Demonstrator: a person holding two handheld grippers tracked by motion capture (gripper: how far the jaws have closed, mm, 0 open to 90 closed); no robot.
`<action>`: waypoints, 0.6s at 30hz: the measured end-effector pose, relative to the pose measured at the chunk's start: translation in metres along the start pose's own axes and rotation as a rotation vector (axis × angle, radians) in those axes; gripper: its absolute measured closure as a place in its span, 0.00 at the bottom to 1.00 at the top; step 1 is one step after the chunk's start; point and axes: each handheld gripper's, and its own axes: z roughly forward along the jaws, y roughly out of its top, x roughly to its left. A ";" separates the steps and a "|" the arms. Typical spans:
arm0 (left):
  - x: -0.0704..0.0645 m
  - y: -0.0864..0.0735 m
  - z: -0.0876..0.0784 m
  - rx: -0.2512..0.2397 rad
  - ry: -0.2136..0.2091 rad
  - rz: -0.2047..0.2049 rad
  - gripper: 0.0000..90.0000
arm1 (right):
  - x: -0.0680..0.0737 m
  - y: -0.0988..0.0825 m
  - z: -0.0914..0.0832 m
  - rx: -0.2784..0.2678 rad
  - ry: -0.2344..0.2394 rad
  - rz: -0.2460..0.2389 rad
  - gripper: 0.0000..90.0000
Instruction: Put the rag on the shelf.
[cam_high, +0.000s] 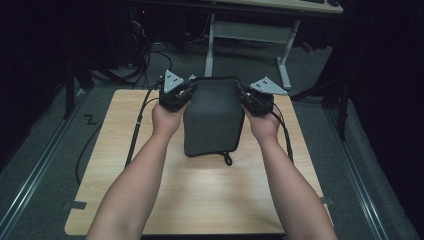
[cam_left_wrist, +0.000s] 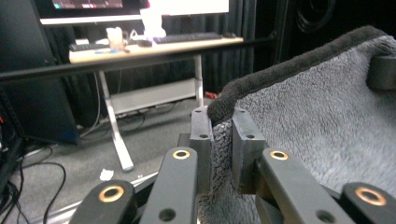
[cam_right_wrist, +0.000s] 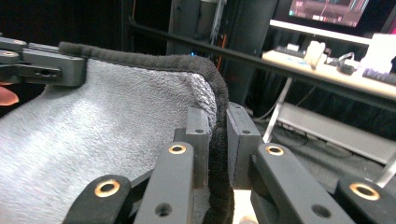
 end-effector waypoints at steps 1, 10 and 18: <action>0.000 -0.003 0.001 0.017 0.000 0.002 0.91 | -0.001 -0.004 0.002 0.011 0.000 0.003 0.91; 0.007 -0.015 0.000 0.058 -0.029 -0.031 0.92 | 0.001 -0.019 0.010 0.078 0.018 0.003 0.91; 0.015 -0.019 0.001 0.097 -0.062 -0.060 0.92 | 0.004 -0.020 0.014 0.105 0.025 -0.008 0.91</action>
